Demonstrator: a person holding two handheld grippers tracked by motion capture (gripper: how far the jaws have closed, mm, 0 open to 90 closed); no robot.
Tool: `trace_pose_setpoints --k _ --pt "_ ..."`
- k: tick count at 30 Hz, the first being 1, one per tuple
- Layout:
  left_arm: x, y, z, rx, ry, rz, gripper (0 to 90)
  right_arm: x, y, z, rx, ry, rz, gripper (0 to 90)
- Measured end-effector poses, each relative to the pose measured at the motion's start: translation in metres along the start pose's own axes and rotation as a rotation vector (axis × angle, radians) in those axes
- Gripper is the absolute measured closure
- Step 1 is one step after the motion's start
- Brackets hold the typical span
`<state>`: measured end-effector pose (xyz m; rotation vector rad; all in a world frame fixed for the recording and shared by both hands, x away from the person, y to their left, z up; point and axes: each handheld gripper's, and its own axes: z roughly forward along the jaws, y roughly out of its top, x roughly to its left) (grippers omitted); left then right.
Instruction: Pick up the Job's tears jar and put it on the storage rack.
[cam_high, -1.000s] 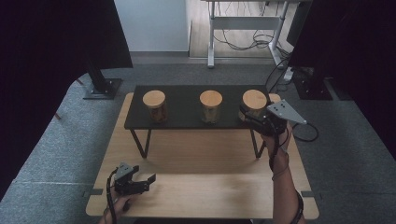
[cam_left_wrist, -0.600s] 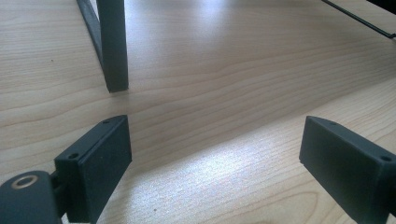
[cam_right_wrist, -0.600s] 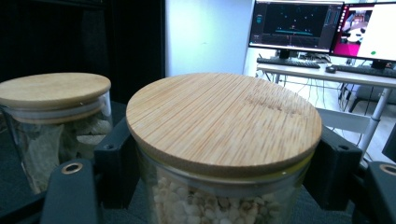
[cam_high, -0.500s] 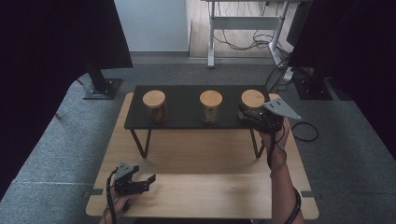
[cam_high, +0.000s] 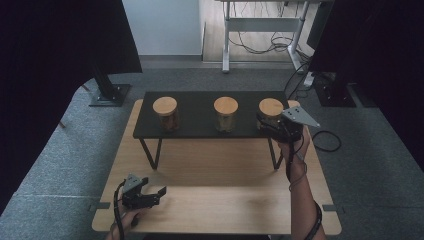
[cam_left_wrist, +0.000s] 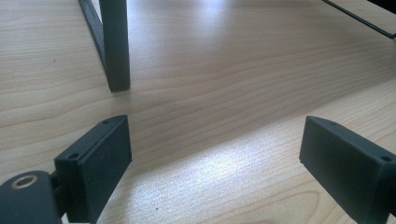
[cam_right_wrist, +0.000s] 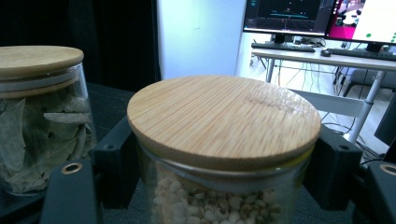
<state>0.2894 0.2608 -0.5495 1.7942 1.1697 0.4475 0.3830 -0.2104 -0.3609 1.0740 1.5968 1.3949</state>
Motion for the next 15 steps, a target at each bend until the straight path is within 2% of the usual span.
trace_pose_setpoints --k 5,15 --pt "-0.0006 -0.0001 -0.0002 -0.002 0.002 0.004 8.5 0.0011 0.0019 -0.0007 0.007 -0.017 -0.016 23.8" --pt "-0.0010 -0.0002 -0.0003 0.000 0.007 0.008 8.4 0.0005 0.0057 -0.0037 -0.005 -0.014 -0.003 23.4"
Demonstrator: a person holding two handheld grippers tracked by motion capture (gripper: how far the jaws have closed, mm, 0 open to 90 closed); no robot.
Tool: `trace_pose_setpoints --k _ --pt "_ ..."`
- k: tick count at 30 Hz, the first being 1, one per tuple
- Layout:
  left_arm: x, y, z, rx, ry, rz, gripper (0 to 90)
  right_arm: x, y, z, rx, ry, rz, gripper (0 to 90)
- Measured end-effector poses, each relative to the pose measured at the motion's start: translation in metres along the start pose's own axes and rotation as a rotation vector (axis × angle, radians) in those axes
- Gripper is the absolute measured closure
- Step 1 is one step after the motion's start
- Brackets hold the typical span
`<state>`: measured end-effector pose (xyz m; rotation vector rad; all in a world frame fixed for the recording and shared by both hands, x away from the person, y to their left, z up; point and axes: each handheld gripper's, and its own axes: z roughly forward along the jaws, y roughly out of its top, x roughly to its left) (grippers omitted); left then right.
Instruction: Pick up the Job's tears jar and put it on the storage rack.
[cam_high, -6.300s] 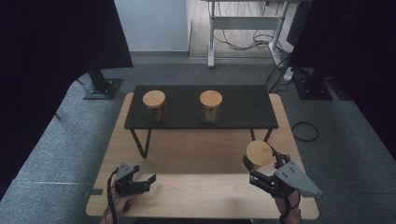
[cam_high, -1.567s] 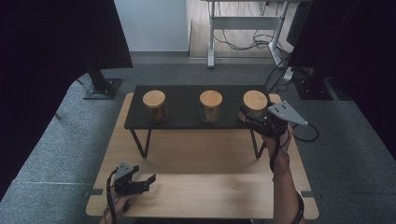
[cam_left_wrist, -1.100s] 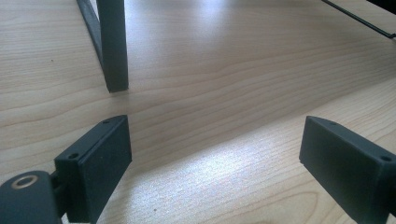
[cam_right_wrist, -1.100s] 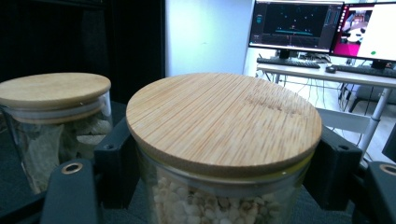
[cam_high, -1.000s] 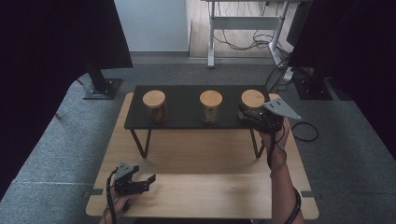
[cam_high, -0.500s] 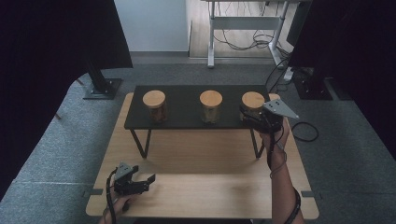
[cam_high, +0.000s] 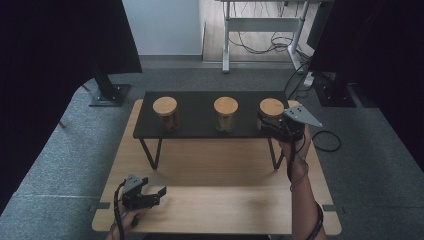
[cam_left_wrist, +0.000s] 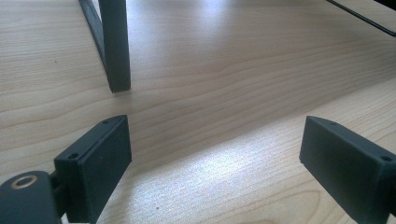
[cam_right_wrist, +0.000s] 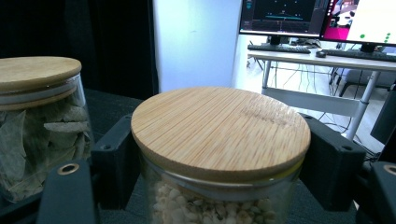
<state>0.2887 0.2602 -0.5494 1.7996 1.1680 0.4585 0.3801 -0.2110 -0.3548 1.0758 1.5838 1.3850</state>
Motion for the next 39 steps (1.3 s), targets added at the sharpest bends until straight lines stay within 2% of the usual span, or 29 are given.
trace_pose_setpoints --k 4,12,20,31,39 --pt "0.000 0.000 0.000 0.000 0.002 0.001 8.4 0.000 -0.001 0.000 0.001 0.005 0.004 22.8" --pt "0.000 0.000 -0.001 0.002 0.007 0.002 8.3 0.002 -0.006 -0.003 -0.002 0.000 0.014 10.1" --pt "0.000 -0.001 -0.001 0.001 0.010 0.005 8.1 0.002 -0.010 -0.008 -0.001 0.032 0.020 8.8" --pt "0.000 0.000 0.000 0.011 0.011 0.007 8.0 0.004 -0.018 -0.022 -0.007 0.043 0.015 8.5" --pt "0.000 0.000 0.000 0.012 0.014 0.003 8.1 0.000 -0.023 -0.039 -0.038 0.034 0.020 8.6"
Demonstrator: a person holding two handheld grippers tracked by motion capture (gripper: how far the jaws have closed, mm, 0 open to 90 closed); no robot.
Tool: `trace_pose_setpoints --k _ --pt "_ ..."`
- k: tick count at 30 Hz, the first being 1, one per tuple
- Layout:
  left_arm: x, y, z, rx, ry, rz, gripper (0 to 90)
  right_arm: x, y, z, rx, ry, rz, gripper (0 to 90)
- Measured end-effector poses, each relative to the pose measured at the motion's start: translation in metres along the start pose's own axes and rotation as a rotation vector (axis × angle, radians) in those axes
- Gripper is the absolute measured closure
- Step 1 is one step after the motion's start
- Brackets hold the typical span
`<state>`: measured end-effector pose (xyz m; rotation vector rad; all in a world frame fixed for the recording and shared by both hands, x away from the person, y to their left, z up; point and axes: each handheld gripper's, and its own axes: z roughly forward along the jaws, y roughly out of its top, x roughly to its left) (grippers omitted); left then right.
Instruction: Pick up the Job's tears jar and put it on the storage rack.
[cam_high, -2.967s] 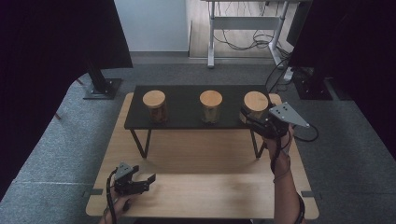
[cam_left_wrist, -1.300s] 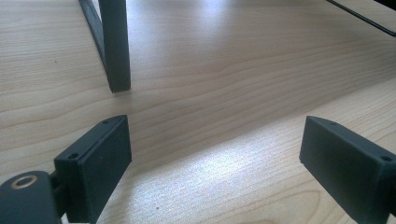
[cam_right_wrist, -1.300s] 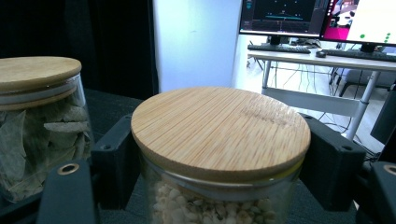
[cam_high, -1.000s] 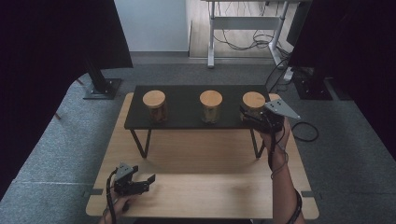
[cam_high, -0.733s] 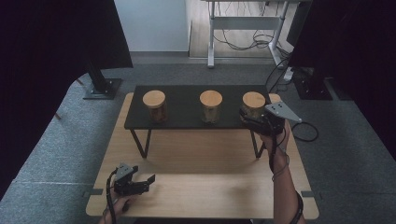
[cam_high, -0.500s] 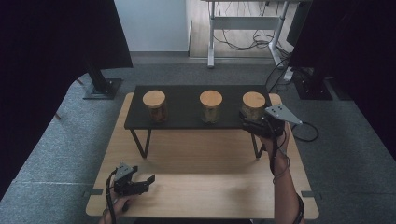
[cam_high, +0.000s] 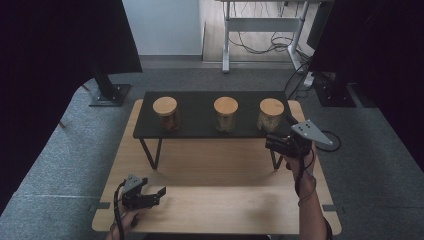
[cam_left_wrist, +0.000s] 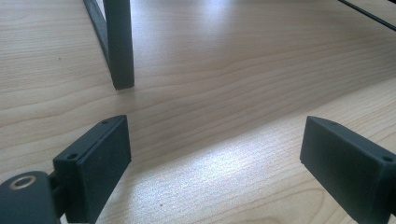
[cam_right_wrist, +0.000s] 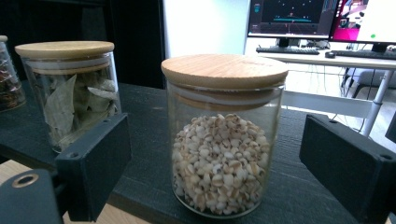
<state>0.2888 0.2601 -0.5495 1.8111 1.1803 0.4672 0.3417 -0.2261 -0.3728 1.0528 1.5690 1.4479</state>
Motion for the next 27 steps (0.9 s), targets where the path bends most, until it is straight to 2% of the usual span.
trace_pose_setpoints --k 12,15,27 --pt "-0.001 0.000 0.000 -0.001 -0.004 0.002 8.1 0.005 -0.011 -0.023 -0.019 0.035 -0.014 8.4" --pt "-0.001 0.000 0.001 0.001 -0.006 0.003 8.1 0.007 -0.016 -0.032 -0.032 0.055 -0.003 8.4" --pt "-0.003 0.000 0.000 0.000 -0.007 0.009 8.1 0.020 -0.051 -0.060 -0.042 0.076 0.000 8.8"
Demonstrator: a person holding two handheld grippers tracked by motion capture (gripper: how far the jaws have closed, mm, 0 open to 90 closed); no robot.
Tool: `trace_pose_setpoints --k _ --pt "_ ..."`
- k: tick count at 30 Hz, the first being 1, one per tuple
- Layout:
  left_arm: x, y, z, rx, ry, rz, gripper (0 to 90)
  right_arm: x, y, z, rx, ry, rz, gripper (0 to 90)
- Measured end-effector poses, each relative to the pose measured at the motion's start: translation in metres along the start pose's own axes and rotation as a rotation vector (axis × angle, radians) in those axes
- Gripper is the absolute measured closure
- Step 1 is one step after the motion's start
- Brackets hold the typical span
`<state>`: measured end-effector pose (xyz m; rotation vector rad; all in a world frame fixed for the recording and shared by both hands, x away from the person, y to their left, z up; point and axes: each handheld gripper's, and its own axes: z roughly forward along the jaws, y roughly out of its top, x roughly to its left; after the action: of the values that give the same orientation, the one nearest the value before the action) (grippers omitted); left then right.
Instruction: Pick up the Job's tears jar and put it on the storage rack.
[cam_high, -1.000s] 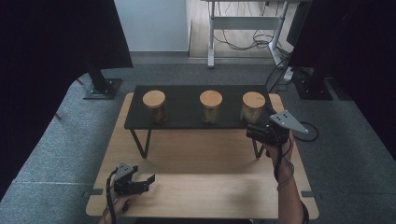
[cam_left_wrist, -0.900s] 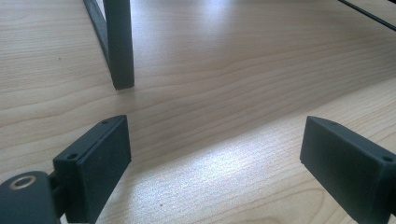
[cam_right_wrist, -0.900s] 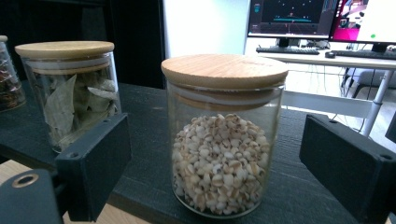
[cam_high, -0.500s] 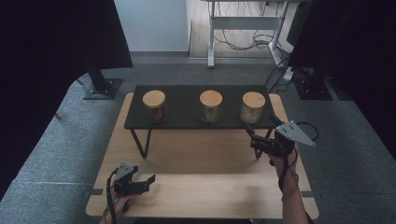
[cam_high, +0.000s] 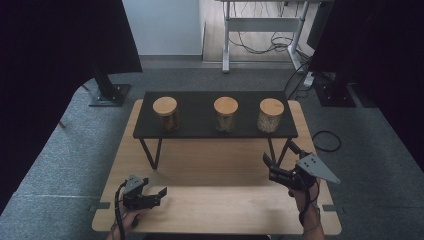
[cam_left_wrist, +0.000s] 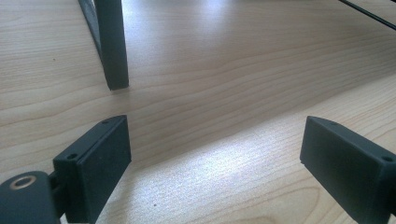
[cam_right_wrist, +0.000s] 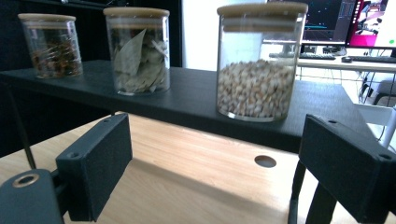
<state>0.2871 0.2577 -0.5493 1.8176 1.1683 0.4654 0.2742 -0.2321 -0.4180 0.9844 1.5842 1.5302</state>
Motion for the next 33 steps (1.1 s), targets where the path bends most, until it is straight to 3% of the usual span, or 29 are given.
trace_pose_setpoints --k 14,23,33 --pt "0.000 0.000 0.000 -0.002 -0.001 -0.003 8.1 0.007 -0.046 -0.023 0.052 0.004 0.030 9.8" --pt "0.000 0.000 0.000 0.000 0.000 -0.003 8.1 0.013 -0.080 -0.022 0.126 0.022 0.047 10.1" --pt "0.000 0.000 0.000 -0.001 0.001 -0.004 8.1 0.014 -0.092 -0.018 0.147 0.023 0.067 10.2"
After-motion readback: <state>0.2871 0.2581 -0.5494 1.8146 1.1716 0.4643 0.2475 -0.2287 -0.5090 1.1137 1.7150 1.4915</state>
